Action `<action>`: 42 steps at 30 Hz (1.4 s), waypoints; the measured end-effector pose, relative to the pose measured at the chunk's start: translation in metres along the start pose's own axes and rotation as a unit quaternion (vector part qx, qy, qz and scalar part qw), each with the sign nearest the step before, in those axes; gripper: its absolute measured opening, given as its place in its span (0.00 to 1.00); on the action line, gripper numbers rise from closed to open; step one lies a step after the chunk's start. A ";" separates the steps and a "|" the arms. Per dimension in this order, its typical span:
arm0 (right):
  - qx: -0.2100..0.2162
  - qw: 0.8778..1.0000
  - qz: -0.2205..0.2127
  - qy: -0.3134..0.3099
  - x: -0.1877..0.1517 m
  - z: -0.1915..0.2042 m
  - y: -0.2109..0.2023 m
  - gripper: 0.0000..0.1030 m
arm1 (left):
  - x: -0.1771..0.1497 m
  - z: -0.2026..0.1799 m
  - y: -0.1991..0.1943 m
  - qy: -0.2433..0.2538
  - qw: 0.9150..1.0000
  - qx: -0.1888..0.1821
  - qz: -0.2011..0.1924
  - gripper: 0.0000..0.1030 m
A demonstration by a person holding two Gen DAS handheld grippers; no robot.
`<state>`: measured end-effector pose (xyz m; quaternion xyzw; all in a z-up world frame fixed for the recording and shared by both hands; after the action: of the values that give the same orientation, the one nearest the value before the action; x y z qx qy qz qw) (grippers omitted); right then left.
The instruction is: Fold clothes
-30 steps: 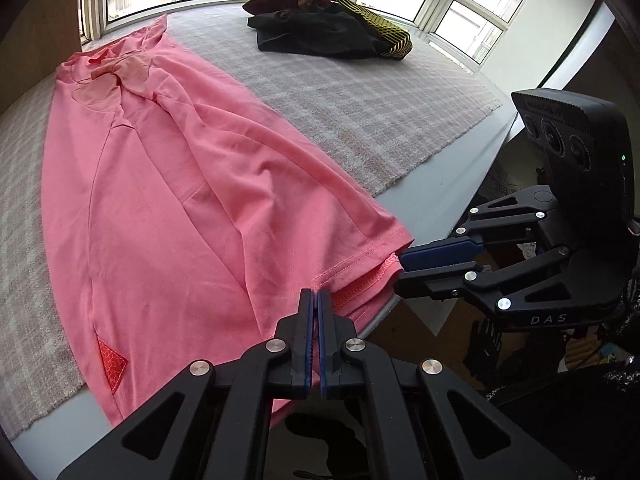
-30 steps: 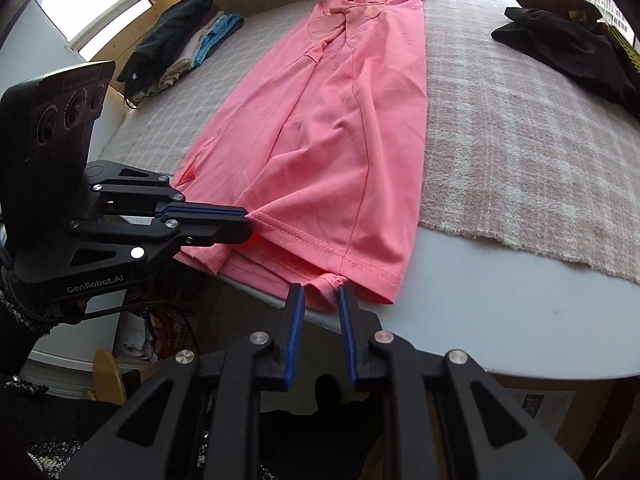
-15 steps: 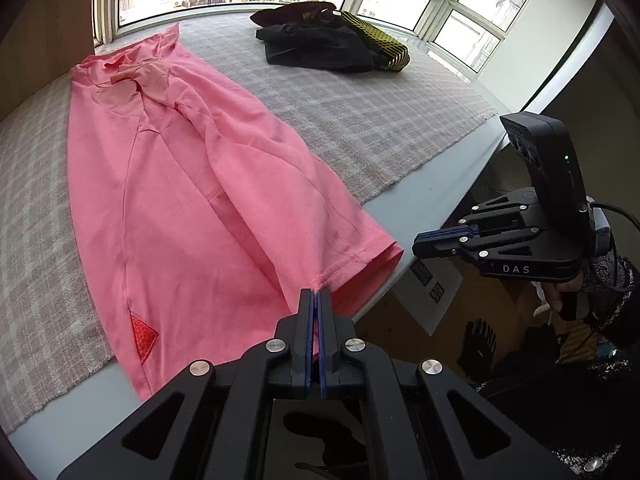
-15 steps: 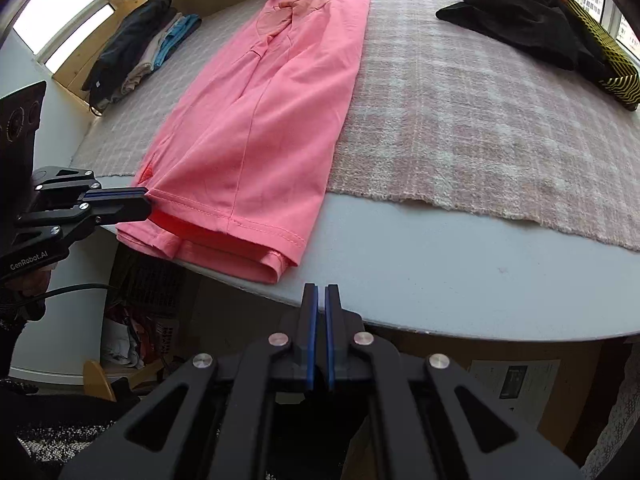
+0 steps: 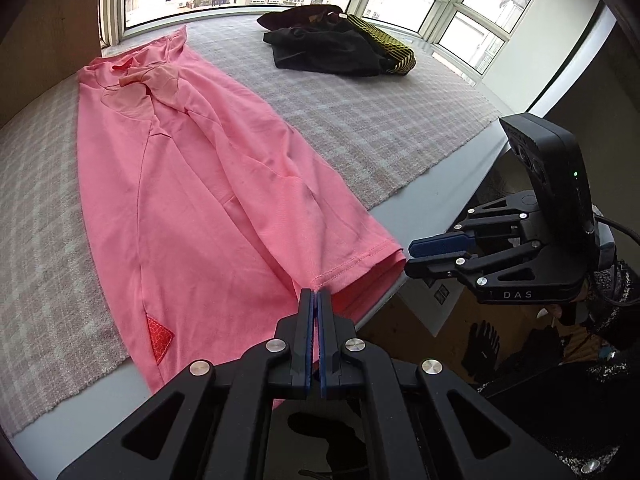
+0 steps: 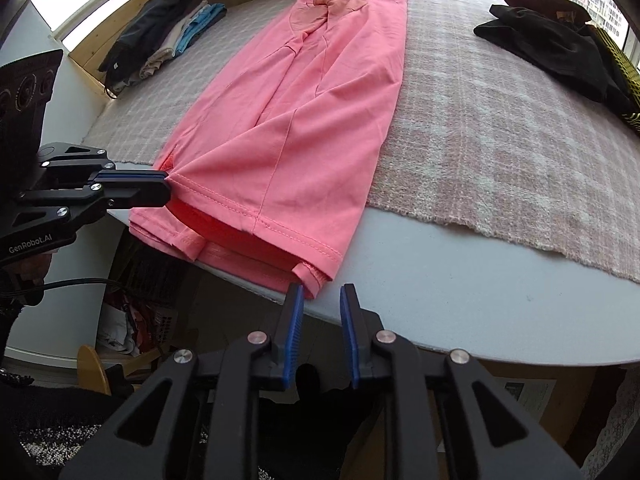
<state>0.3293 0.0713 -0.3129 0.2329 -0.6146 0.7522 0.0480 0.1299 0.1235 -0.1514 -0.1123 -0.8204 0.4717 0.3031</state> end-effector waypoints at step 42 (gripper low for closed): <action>0.009 0.998 0.044 -0.049 0.009 -0.009 0.005 0.07 | -0.016 0.013 0.042 -0.056 0.997 0.008 0.055 0.23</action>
<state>0.3175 0.0764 -0.3146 0.2429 -0.6189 0.7468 -0.0173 0.1302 0.1287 -0.1976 -0.1281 -0.8247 0.4998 0.2317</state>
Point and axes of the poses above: each gripper's, at about its wrist camera, not at the fingertips, and y roughly the way its jaws point, z to its left, x to its top, the point moved 10 cm from there along y, roughly the way its jaws point, and after that the axes turned 13 degrees about -y, right-handed, at the moved point
